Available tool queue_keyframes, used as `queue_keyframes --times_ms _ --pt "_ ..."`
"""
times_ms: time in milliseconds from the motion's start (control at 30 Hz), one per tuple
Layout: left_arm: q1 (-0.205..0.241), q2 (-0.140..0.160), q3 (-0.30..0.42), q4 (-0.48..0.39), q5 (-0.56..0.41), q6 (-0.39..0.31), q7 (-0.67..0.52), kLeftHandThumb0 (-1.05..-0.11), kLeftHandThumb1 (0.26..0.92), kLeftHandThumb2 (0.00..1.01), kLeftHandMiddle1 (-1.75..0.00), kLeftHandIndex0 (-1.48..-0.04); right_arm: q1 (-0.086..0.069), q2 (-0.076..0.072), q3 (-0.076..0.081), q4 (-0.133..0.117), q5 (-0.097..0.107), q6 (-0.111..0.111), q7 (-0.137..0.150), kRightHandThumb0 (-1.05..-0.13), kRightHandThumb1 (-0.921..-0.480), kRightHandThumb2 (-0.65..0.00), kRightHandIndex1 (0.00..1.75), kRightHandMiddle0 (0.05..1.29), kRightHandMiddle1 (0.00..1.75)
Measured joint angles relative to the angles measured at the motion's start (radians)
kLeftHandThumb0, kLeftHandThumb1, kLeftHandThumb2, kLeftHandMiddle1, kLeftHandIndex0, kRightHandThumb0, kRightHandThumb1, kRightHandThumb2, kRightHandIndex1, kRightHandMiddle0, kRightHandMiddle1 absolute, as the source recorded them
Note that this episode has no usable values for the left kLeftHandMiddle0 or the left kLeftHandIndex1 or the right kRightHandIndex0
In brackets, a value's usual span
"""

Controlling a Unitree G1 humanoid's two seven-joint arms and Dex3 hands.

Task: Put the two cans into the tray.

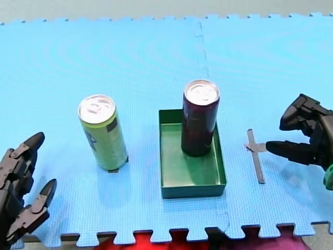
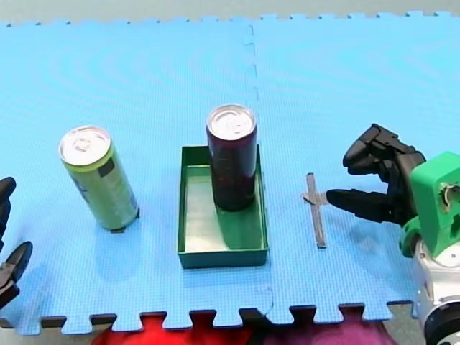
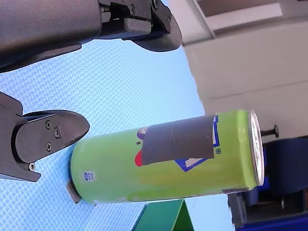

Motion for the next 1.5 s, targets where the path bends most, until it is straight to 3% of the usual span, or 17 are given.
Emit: queue_keyframes --times_ms 133,367,467,600,667,933,1133,1300,1500 --pt "-0.013 0.003 0.003 0.023 -0.002 -0.004 -0.005 -1.048 0.921 0.56 0.0 -0.1 0.013 0.007 0.002 -0.005 0.002 0.0 0.001 -0.17 -0.761 -0.023 1.75 0.58 1.75" --pt "-0.027 0.004 0.005 0.047 -0.003 -0.015 -0.012 -1.048 0.921 0.55 0.0 -0.1 0.014 0.011 -0.007 -0.013 0.024 0.003 0.024 -0.175 -0.768 -0.026 1.75 0.58 1.75" --pt "-0.034 0.004 0.005 0.057 -0.003 -0.016 -0.012 -1.048 0.921 0.55 0.0 -0.1 0.014 0.011 -0.013 -0.017 0.038 0.007 0.037 -0.216 -0.768 -0.024 1.75 0.46 1.75" --pt "-0.048 0.003 0.004 0.074 0.003 -0.018 -0.009 -1.048 0.921 0.55 0.0 -0.1 0.014 0.012 -0.03 -0.023 0.069 0.016 0.071 -0.397 -0.758 -0.002 1.75 0.62 1.21" --pt "-0.058 0.003 0.003 0.083 0.004 -0.02 -0.007 -1.048 0.921 0.55 0.0 -0.1 0.014 0.013 -0.036 -0.023 0.078 0.02 0.08 -0.421 -0.757 0.0 1.75 0.65 1.12" --pt "-0.152 0.004 0.029 0.222 -0.013 -0.066 -0.017 -1.048 0.921 0.42 -0.03 -0.12 0.015 0.014 -0.035 -0.023 0.078 0.025 0.089 -0.466 -0.763 -0.001 1.75 0.71 0.94" --pt "-0.225 0.013 0.042 0.331 0.006 -0.12 0.015 -1.048 0.921 0.34 -0.03 -0.13 0.015 0.014 -0.037 -0.022 0.084 0.034 0.124 -0.49 -0.771 -0.001 1.75 0.8 0.68" --pt "-0.249 0.021 0.04 0.37 0.035 -0.135 0.044 -1.048 0.921 0.3 -0.03 -0.15 0.015 0.009 -0.039 -0.021 0.084 0.036 0.133 -0.511 -0.786 -0.003 1.62 0.87 0.53" --pt "-0.266 0.027 0.028 0.386 0.081 -0.137 0.112 -1.048 0.921 0.26 -0.03 -0.16 0.015 -0.001 -0.032 -0.02 0.069 0.032 0.129 -0.531 -0.807 -0.008 1.56 0.88 0.48"
